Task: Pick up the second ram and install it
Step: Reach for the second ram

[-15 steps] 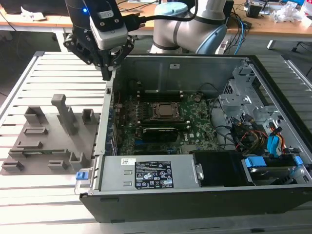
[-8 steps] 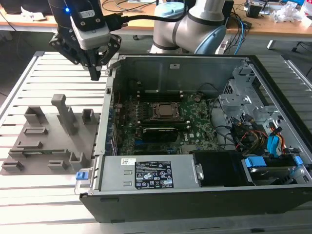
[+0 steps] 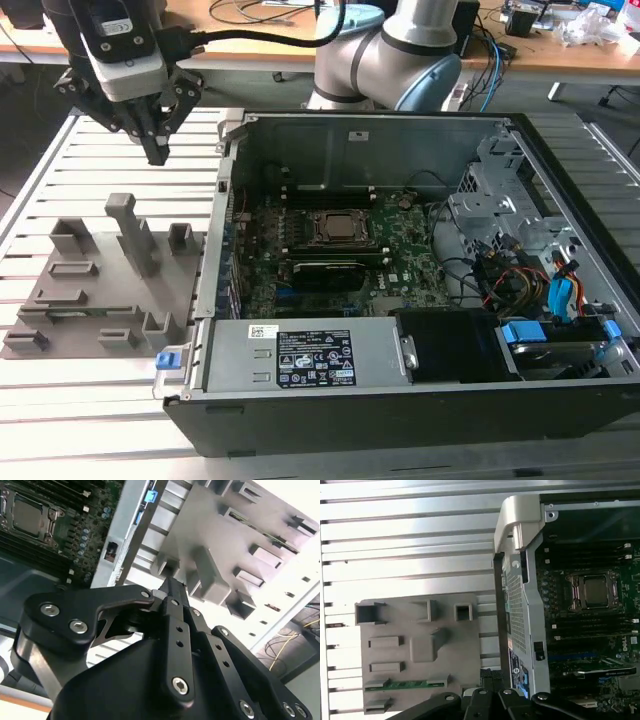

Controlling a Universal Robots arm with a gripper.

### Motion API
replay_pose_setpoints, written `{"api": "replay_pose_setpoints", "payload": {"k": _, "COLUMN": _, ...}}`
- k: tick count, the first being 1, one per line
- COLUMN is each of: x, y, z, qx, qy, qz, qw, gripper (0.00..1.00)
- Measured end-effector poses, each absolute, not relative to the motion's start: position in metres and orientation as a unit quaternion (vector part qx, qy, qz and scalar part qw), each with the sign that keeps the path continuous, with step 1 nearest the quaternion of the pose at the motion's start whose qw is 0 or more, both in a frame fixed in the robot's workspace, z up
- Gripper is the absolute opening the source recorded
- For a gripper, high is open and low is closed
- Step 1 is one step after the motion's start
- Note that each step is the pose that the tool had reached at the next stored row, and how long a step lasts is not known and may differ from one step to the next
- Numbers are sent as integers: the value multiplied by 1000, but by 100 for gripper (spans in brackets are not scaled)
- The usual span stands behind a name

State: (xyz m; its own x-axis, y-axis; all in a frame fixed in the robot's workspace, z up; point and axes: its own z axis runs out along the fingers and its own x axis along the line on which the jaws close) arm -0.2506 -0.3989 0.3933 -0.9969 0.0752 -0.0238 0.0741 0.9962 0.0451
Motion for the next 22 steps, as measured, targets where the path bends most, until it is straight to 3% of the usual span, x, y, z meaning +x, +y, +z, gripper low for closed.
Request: {"api": "replay_pose_setpoints", "payload": {"k": 22, "x": -345, "y": -399, "z": 393, "qx": 37, "qy": 999, "qz": 22, "qw": 13, "gripper": 11}}
